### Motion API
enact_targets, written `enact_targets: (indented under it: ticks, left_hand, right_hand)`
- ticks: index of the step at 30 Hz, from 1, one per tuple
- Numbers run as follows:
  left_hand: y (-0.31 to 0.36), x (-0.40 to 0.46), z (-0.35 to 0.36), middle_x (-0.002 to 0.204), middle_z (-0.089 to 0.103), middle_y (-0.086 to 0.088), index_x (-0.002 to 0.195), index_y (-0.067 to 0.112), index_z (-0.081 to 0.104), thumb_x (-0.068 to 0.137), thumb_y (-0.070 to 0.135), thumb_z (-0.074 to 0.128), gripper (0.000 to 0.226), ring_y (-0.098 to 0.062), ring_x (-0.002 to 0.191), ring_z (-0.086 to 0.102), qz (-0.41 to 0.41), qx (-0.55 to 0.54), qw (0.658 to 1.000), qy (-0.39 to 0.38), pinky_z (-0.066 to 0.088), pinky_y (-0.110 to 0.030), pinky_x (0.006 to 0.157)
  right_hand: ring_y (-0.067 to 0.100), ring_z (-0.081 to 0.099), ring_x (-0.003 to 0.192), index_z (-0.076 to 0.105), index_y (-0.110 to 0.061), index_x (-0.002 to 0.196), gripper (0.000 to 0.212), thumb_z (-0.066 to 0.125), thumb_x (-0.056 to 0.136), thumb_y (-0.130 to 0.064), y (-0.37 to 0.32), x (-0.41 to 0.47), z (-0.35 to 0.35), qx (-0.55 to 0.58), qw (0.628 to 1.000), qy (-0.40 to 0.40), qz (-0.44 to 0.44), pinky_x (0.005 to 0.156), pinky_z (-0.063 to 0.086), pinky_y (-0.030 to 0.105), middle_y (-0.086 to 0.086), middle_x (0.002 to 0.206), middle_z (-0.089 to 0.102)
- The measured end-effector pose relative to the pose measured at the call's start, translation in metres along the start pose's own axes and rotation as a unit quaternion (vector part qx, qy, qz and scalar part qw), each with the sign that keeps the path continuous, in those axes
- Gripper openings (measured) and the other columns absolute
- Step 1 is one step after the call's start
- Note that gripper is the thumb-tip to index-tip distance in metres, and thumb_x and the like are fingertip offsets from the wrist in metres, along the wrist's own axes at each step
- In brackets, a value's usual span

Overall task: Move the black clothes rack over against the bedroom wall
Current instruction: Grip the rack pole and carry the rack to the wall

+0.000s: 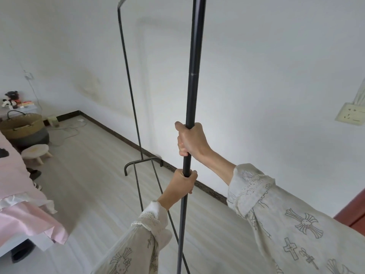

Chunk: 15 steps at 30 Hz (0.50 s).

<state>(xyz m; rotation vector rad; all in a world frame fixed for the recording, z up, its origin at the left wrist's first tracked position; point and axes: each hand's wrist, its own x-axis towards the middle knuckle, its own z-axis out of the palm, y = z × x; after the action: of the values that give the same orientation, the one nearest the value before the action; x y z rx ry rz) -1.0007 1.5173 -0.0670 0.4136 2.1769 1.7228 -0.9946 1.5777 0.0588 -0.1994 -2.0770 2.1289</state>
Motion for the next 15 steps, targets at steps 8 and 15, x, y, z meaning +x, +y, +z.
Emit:
enact_targets:
  ticks: [8, 15]
  left_hand:
    - [0.022, 0.053, 0.089, 0.046, 0.038, -0.007, 0.049, 0.018, 0.033, 0.084, 0.02, 0.05, 0.039, -0.013, 0.037, 0.039, 0.011, -0.001, 1.0, -0.011, 0.041, -0.021, 0.046]
    - [0.037, 0.107, 0.156, 0.04, 0.038, -0.003, 0.046, 0.019, 0.032, 0.084, 0.02, 0.05, 0.042, -0.011, 0.032, 0.037, 0.034, -0.012, 0.999, -0.009, 0.039, -0.017, 0.04]
  right_hand:
    - [0.014, 0.015, 0.029, 0.02, -0.021, 0.053, 0.04, 0.043, 0.084, -0.012, -0.001, 0.027, -0.098, 0.0, 0.999, 0.032, -0.007, 0.039, 0.017, 0.019, -0.008, 0.033, 0.02]
    - [0.013, 0.014, 0.028, 0.019, -0.022, 0.053, 0.041, 0.042, 0.083, -0.01, -0.001, 0.066, -0.179, 0.005, 0.999, 0.031, -0.01, 0.038, 0.016, 0.017, -0.008, 0.033, 0.019]
